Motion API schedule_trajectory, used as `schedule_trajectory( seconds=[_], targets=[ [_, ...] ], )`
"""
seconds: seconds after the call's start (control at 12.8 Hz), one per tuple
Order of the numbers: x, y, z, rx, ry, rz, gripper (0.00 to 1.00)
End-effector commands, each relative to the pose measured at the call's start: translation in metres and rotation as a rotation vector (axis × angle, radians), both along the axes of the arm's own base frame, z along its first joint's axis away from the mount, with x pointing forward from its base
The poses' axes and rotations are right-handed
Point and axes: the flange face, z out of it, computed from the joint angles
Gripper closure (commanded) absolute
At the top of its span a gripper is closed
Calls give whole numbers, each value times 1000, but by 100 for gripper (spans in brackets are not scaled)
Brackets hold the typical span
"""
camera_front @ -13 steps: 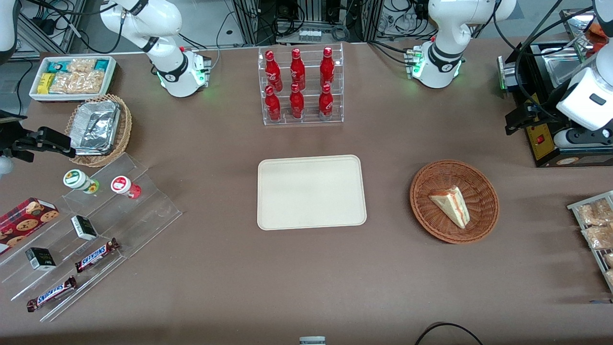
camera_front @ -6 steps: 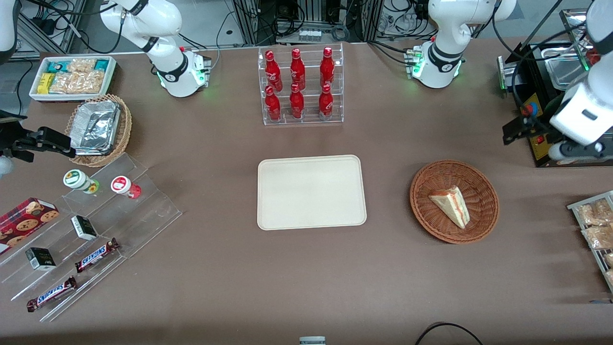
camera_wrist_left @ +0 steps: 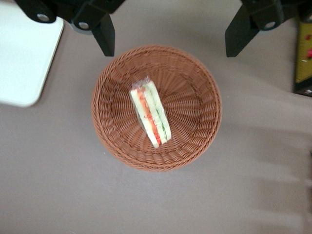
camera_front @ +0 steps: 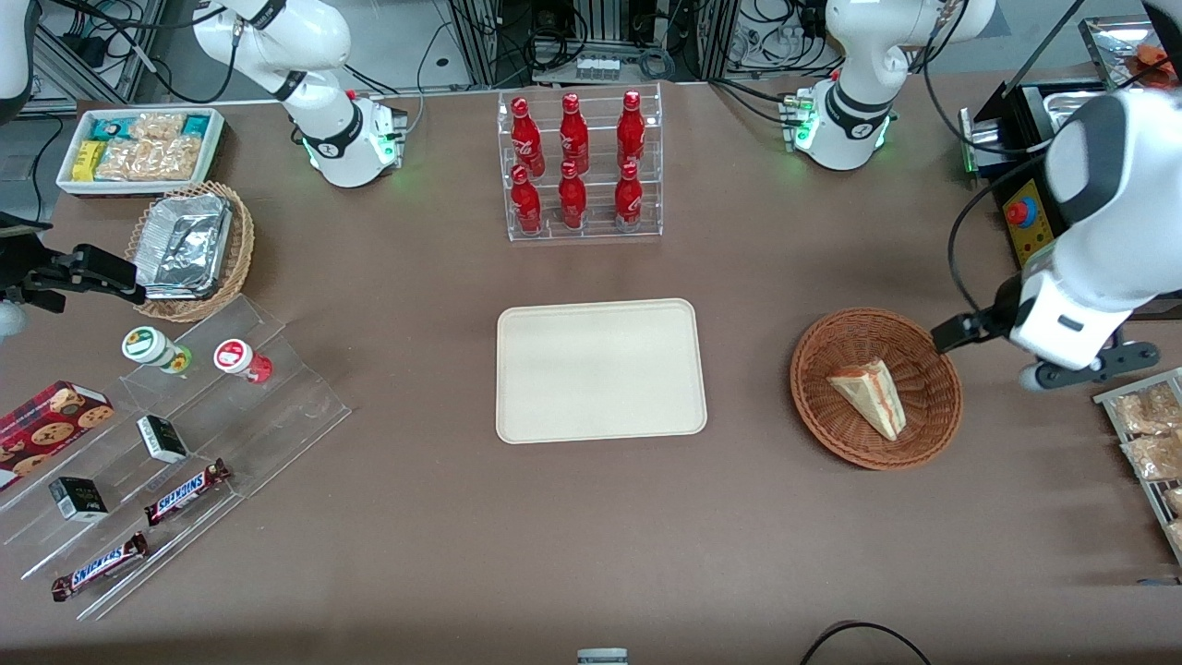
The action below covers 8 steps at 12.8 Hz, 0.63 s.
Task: Place sandwich from basket to tray
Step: 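Move the left gripper over the wicker basket toward the sandwich, then lower the open left gripper around the wrapped sandwich and close it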
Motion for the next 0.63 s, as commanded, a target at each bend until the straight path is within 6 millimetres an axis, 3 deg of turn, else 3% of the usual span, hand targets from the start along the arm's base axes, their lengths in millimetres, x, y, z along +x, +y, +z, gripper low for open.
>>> schedule_trajectory(
  seconds=[0.0, 0.16, 0.55],
  targets=[
    [-10, -1, -29, 16, -54, 187, 0],
    [-12, -6, -60, 9, -90, 287, 0],
    [-26, -26, -132, -31, -183, 318, 0]
  ],
)
